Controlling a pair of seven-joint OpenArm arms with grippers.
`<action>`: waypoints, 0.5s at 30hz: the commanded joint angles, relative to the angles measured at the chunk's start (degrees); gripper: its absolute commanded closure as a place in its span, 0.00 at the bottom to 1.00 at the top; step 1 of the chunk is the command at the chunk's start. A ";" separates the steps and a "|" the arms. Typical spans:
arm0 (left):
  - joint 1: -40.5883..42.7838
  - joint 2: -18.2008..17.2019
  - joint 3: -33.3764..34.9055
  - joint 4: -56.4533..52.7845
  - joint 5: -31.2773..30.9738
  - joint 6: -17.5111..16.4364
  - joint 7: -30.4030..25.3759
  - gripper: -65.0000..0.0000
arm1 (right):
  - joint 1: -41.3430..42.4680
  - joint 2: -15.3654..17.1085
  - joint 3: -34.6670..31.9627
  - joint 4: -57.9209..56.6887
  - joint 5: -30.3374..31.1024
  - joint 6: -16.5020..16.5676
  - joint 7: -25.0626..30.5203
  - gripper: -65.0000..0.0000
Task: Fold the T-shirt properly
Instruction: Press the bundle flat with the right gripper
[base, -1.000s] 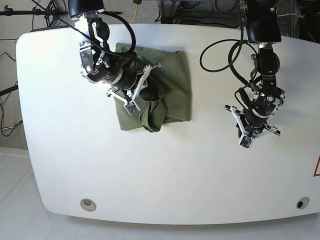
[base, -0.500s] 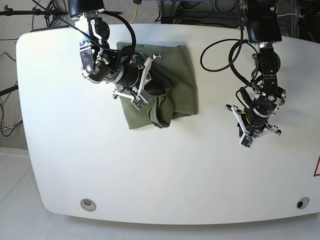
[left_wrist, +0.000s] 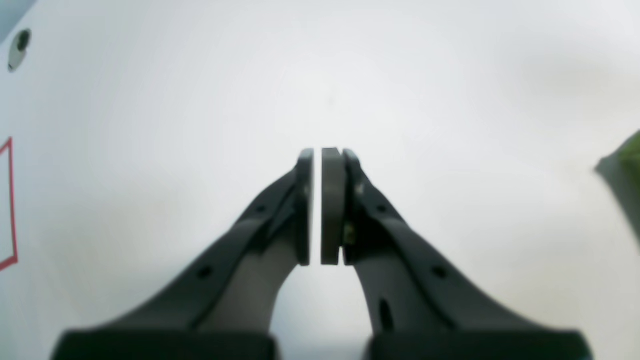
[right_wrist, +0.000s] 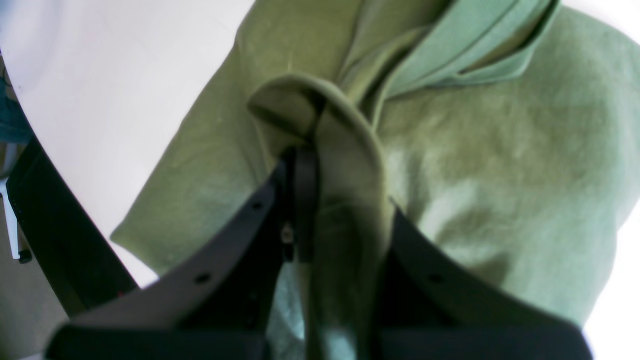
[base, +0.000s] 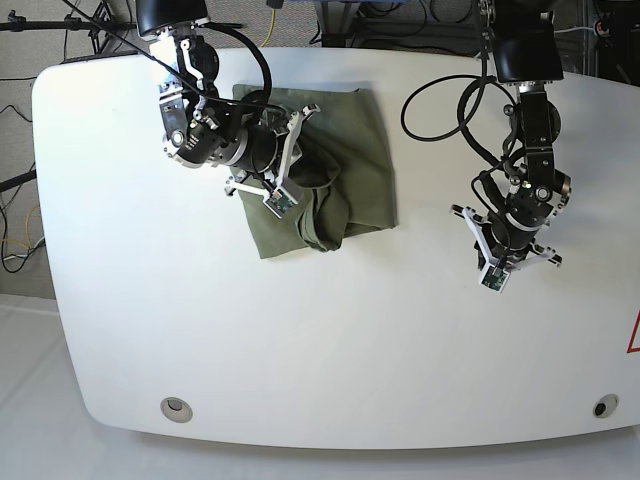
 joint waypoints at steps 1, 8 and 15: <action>-0.96 -0.23 -0.12 0.95 -0.28 0.28 -1.00 0.98 | 0.88 0.04 0.00 1.25 0.57 -0.18 1.03 0.98; -0.87 -0.14 -0.12 0.95 -0.28 0.28 -1.00 0.98 | 0.88 -0.05 0.09 0.99 0.39 -0.35 1.11 0.59; -0.87 -0.23 -0.12 0.95 -0.28 0.28 -1.00 0.98 | 0.88 -0.05 0.09 1.16 0.39 -0.35 1.29 0.19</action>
